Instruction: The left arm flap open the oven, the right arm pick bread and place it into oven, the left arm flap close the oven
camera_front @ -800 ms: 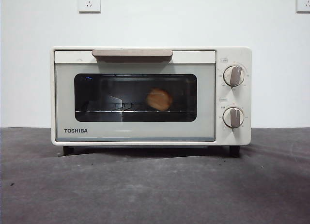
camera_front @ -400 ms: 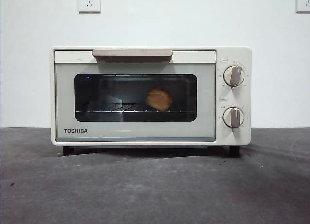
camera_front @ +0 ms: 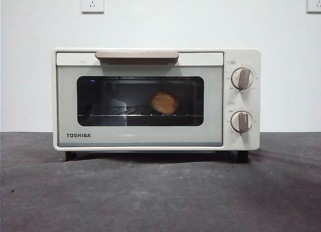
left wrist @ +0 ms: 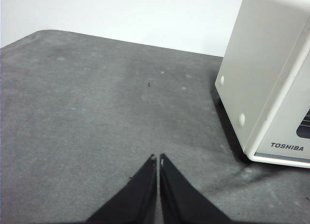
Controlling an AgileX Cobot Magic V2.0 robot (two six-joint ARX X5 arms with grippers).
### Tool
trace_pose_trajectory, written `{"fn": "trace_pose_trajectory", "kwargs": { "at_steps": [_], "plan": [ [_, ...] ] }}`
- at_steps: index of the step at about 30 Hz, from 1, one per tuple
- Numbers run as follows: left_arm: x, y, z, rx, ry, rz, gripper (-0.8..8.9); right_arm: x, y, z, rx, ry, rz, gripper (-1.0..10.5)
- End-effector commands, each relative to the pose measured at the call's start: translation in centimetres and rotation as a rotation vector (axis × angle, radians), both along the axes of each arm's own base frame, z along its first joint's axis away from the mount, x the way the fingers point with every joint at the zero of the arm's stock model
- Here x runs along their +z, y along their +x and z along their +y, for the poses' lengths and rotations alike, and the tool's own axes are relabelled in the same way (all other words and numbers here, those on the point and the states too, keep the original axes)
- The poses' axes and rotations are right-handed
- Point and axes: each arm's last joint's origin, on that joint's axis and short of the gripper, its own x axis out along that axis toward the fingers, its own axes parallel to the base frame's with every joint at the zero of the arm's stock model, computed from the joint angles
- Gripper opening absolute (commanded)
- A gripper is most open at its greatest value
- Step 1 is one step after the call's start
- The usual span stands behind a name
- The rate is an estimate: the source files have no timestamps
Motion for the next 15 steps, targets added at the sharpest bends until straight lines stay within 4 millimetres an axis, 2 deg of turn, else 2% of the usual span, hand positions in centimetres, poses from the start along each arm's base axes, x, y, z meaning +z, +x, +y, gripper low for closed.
{"fn": "trace_pose_trajectory", "kwargs": {
  "at_steps": [1, 15],
  "plan": [
    [-0.6, 0.12, 0.02, 0.001, 0.008, 0.01, 0.2, -0.12, 0.05, -0.01, -0.001, -0.009, -0.007, 0.1],
    [-0.6, 0.12, 0.02, 0.001, 0.008, 0.01, 0.2, -0.12, 0.05, -0.01, -0.001, -0.009, -0.007, 0.1]
  ]
}}
